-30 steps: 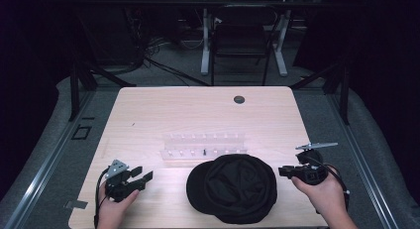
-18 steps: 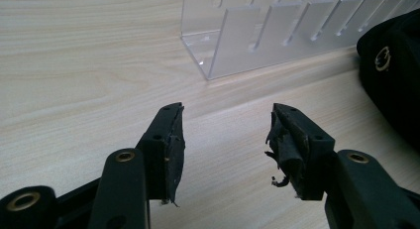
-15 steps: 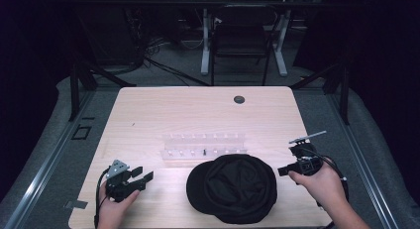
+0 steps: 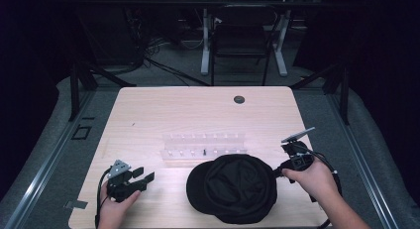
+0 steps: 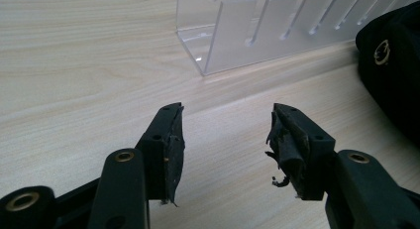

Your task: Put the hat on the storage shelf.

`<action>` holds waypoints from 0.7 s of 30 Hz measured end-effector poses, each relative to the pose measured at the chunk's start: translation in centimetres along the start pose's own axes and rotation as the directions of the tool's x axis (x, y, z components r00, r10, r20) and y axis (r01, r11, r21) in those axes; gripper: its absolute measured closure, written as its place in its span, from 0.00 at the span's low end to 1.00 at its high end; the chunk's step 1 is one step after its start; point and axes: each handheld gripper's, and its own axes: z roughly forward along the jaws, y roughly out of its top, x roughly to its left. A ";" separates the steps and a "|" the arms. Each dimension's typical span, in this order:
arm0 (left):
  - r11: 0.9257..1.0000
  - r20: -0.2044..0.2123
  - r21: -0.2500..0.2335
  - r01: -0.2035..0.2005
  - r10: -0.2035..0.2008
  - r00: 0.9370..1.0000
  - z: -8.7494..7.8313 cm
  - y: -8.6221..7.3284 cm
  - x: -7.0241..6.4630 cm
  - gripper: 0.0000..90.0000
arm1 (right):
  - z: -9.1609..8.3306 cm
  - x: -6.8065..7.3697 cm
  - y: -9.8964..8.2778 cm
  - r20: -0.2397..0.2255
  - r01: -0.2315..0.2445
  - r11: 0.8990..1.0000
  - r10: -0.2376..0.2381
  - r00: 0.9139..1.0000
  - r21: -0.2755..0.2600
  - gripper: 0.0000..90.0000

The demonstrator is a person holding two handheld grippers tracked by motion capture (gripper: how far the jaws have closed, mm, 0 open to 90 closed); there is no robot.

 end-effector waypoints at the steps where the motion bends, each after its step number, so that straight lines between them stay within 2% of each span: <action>1: 1.000 0.000 0.001 0.000 0.000 1.000 0.0 0.0 0.0 0.53 | 0.1 0.0 0.1 -0.006 0.002 1.000 -0.002 1.000 0.007 0.81; 6: 1.000 0.000 -0.003 0.001 -0.001 1.000 0.0 0.0 0.0 0.53 | 0.9 0.2 0.5 -0.003 0.009 0.999 -0.009 1.000 0.042 0.82; 7: 1.000 0.001 -0.002 0.001 -0.001 1.000 0.0 0.0 0.0 0.53 | 1.2 0.3 0.5 0.004 -0.004 0.999 0.004 1.000 0.032 0.83; 8: 1.000 0.000 0.001 0.000 0.000 1.000 0.0 0.0 0.0 0.53 | 1.3 0.3 0.6 0.003 0.007 0.999 -0.007 1.000 0.053 0.84; 10: 1.000 0.001 -0.001 0.001 -0.001 1.000 0.0 0.0 0.0 0.53 | 1.8 0.3 0.7 -0.004 -0.003 0.999 0.003 1.000 0.054 0.85; 12: 1.000 0.002 -0.002 0.001 -0.001 1.000 0.0 0.0 0.0 0.53 | 1.8 0.2 0.9 0.001 0.006 0.997 -0.006 1.000 0.081 0.86; 15: 1.000 0.001 0.000 0.001 -0.001 1.000 0.0 0.0 0.0 0.53 | 2.1 0.3 0.9 -0.003 -0.007 0.997 0.007 1.000 0.072 0.86; 20: 1.000 0.001 0.002 0.001 -0.001 1.000 -0.1 0.1 0.1 0.53 | 2.3 0.0 1.0 -0.015 0.001 0.994 0.001 1.000 0.110 0.86; 21: 1.000 0.002 0.001 0.000 0.000 1.000 -0.1 0.1 0.1 0.53 | 2.4 0.1 1.0 -0.016 -0.010 0.995 0.012 1.000 0.102 0.86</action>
